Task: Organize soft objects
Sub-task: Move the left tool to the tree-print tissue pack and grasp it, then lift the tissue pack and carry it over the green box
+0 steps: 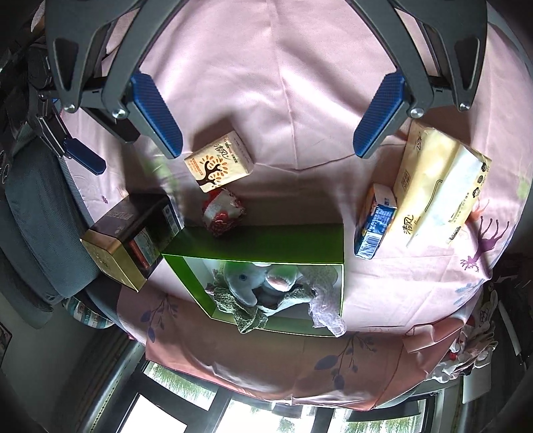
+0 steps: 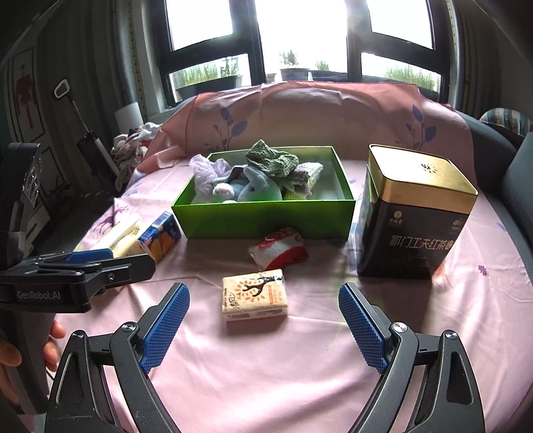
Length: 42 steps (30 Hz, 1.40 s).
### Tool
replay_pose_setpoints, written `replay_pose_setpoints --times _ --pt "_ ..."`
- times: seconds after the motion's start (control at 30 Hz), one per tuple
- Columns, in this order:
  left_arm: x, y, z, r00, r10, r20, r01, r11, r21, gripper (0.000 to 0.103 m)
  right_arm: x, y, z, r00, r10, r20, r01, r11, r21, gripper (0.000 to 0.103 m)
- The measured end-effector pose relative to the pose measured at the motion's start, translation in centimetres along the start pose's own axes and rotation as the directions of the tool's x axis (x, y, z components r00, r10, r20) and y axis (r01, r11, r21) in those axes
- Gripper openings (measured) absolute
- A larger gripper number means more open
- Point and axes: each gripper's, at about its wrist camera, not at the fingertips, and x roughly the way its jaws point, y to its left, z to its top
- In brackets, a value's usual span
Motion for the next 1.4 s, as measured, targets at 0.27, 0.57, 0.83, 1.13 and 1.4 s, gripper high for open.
replay_pose_setpoints --times 0.27,0.57,0.83,1.13,1.4 --pt "2.2 -0.4 -0.5 0.998 -0.034 -0.059 0.034 0.999 0.007 0.102 2.1 -1.2 -1.7 0.998 0.04 -0.048 -0.04 0.999 0.002 0.091" --pt "5.4 -0.9 -0.7 0.987 -0.086 -0.135 0.084 0.996 -0.017 0.102 5.1 -2.3 -2.7 0.989 0.119 -0.091 -0.118 0.993 0.015 0.091" --pt "8.1 -1.8 -0.3 0.977 -0.119 -0.179 0.116 0.993 -0.028 0.102 7.9 -2.7 -3.0 0.979 0.154 -0.133 -0.155 0.988 0.001 0.091" --pt "10.6 -2.4 0.7 0.97 -0.136 -0.202 0.132 0.991 -0.033 0.077 10.7 -2.3 -2.0 0.966 0.198 -0.164 -0.207 0.977 -0.039 0.082" --pt "11.7 -3.1 0.4 0.963 -0.142 -0.23 0.152 0.988 0.026 0.055 11.6 -1.5 -1.5 0.958 0.229 -0.172 -0.243 0.968 -0.066 0.062"
